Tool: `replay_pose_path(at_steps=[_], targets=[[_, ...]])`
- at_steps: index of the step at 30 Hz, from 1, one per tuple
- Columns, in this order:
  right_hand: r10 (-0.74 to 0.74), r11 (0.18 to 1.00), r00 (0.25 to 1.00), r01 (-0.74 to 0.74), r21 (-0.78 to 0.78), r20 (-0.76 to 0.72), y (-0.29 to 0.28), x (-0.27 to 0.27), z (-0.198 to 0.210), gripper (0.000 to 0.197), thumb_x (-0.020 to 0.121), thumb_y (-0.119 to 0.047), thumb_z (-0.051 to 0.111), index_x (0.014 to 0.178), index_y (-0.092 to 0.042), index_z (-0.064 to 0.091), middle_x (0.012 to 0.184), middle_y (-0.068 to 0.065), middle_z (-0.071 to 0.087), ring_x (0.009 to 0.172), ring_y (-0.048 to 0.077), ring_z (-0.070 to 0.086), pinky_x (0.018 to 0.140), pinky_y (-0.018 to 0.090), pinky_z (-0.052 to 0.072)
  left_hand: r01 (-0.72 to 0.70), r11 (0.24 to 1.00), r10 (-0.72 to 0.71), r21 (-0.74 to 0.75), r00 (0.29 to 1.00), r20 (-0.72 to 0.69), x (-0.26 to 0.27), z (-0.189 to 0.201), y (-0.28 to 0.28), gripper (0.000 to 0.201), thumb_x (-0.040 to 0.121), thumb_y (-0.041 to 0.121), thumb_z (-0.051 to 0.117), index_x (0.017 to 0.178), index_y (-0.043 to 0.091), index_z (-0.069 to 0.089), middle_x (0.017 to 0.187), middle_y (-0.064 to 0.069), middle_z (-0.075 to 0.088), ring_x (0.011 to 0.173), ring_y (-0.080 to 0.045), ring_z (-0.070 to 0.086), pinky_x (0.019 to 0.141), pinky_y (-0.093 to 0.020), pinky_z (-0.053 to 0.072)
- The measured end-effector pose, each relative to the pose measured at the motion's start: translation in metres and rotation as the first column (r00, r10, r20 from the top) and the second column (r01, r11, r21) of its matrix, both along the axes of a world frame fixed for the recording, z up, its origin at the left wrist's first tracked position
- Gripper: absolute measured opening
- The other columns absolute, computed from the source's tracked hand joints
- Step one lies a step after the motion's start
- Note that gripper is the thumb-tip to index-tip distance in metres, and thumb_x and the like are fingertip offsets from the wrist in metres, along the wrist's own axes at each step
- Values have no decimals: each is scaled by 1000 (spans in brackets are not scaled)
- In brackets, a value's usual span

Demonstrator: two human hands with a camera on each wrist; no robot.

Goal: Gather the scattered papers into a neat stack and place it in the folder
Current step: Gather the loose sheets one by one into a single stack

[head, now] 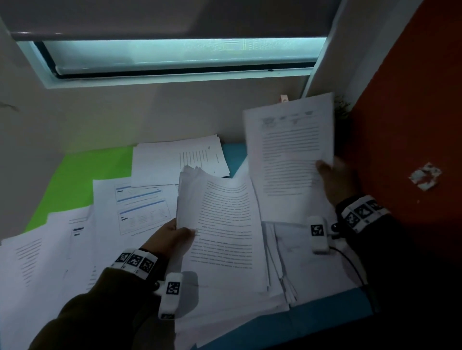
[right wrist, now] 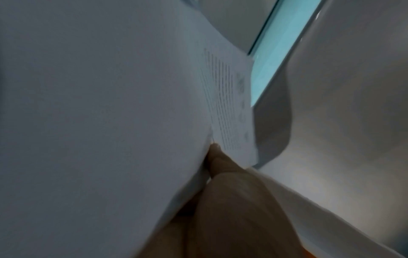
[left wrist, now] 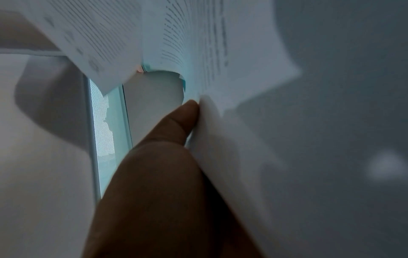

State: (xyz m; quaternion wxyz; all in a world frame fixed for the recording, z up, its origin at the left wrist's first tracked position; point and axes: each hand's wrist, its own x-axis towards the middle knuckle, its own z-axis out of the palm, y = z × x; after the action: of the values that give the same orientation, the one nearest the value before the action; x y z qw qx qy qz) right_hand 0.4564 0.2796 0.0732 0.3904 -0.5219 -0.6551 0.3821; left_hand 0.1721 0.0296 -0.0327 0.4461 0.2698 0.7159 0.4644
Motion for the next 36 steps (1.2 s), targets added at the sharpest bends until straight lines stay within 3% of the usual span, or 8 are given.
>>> replay_pose_path(at_steps=[5,10,16,22,26,29,32,36], targets=[[169,984,965,-154,-85,200,-44,-36,-34,38,97,-28,51,127,-5,55,123,9,60,117,24,55,91,25,39,-69,998,68,-8,996,-54,7,2,-2,30,78,40,64,96,17,71,78,-3,76,75,-25,68,71,-39,54],[-38,993,993,25,115,114,-40,-30,-14,43,99,-31,47,134,-6,51,132,13,57,124,27,53,103,30,38,-46,999,44,-21,995,-86,3,2,-3,50,65,52,62,99,17,70,80,-6,74,76,-25,66,72,-39,52],[2,971,984,41,234,-180,-25,-12,41,27,99,-20,48,124,-11,54,103,-7,59,82,-7,55,65,0,42,-12,999,6,-44,991,-132,7,13,-2,50,65,53,61,100,18,69,84,-9,73,77,-26,66,75,-39,51],[-22,975,992,48,216,-122,-33,-16,9,30,97,-24,50,122,-11,58,112,2,62,105,22,61,90,32,50,-17,997,6,-76,989,-146,3,9,-6,53,65,59,61,102,24,70,92,-7,77,90,-32,71,88,-53,55],[-92,947,965,161,277,-245,-39,-9,23,38,99,-23,48,135,-12,49,115,-10,52,100,1,52,76,-5,35,-26,996,13,-85,988,-156,1,9,-5,55,64,60,62,104,22,70,92,-8,77,91,-33,71,88,-53,55],[-38,951,960,119,285,-276,-37,-7,44,36,100,-20,47,135,-12,48,112,-14,50,84,-16,48,69,-10,31,-14,996,3,-85,990,-139,2,11,-4,52,67,56,62,105,21,71,94,-7,78,91,-32,73,90,-55,55],[-30,948,969,105,299,-246,-31,-11,41,26,98,-17,49,124,-16,53,105,-15,54,93,-5,53,79,-3,37,-11,997,-1,-77,988,-154,5,14,-4,47,72,51,60,104,20,71,94,-8,77,91,-30,72,91,-53,55],[45,998,998,-43,53,-39,-30,-24,-8,25,94,-19,54,115,-6,62,110,10,66,98,23,62,90,36,52,-46,997,37,-55,987,-156,10,14,-3,38,83,46,63,106,17,69,97,-17,75,87,-34,70,80,-41,54]])
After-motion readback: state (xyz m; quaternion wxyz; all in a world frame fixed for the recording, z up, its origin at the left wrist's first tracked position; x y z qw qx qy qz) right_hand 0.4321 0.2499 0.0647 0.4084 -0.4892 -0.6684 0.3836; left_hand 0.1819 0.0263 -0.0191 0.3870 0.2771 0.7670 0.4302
